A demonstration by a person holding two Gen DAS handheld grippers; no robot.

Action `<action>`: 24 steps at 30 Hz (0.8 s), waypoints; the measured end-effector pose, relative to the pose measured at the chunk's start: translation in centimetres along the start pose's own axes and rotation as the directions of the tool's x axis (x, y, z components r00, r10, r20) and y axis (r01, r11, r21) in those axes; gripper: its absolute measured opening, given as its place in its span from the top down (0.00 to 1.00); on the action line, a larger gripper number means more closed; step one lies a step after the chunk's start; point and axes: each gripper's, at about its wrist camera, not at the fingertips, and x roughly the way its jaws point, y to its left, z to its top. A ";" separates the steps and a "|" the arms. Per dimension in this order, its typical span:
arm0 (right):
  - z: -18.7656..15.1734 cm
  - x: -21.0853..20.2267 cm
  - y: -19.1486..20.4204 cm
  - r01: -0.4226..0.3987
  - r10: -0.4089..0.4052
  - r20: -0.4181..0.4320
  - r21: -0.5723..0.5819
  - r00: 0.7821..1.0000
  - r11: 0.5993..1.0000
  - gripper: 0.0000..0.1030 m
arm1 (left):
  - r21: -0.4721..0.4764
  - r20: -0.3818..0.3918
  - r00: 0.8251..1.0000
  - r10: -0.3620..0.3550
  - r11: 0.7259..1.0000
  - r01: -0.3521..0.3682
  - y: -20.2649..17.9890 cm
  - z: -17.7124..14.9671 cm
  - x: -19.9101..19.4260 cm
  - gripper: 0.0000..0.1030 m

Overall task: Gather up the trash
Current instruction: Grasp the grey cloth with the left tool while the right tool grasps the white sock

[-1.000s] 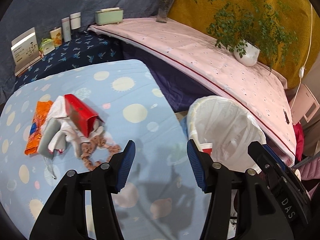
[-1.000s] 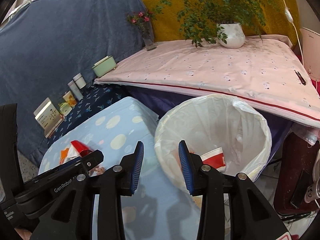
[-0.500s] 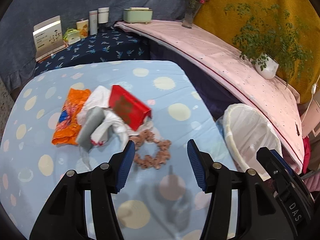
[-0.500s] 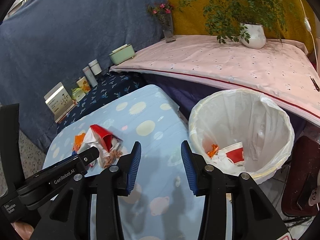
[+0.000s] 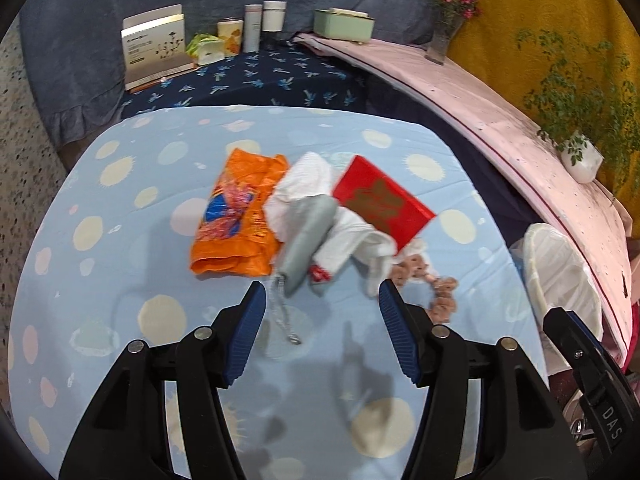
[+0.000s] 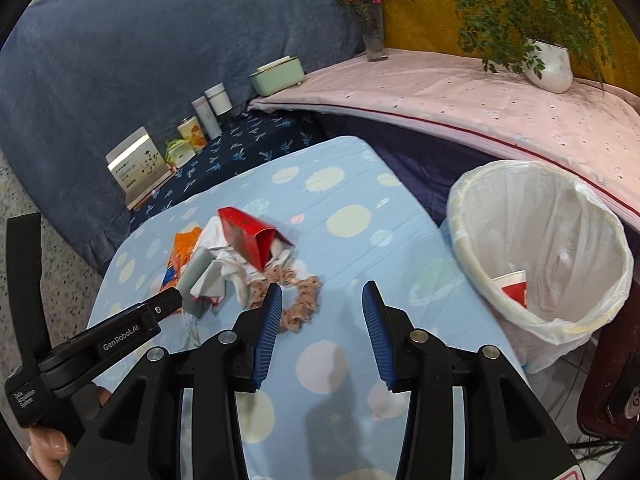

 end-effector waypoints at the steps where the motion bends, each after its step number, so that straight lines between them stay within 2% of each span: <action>1: 0.0 0.3 0.5 -0.006 0.006 -0.005 -0.007 1.000 1.000 0.60 | -0.002 0.000 1.000 0.005 1.000 -0.005 0.4 0.0 0.1 0.46; 13: 0.4 4.6 5.9 -0.075 0.071 -0.060 -0.071 0.996 0.995 0.60 | 0.008 -0.036 0.999 0.008 1.000 -0.008 3.4 1.3 2.9 0.43; 24: 1.4 9.5 8.1 -0.115 0.107 -0.108 -0.070 0.988 0.991 0.60 | 0.011 -0.054 0.998 -0.030 0.999 0.030 4.7 1.9 4.8 0.43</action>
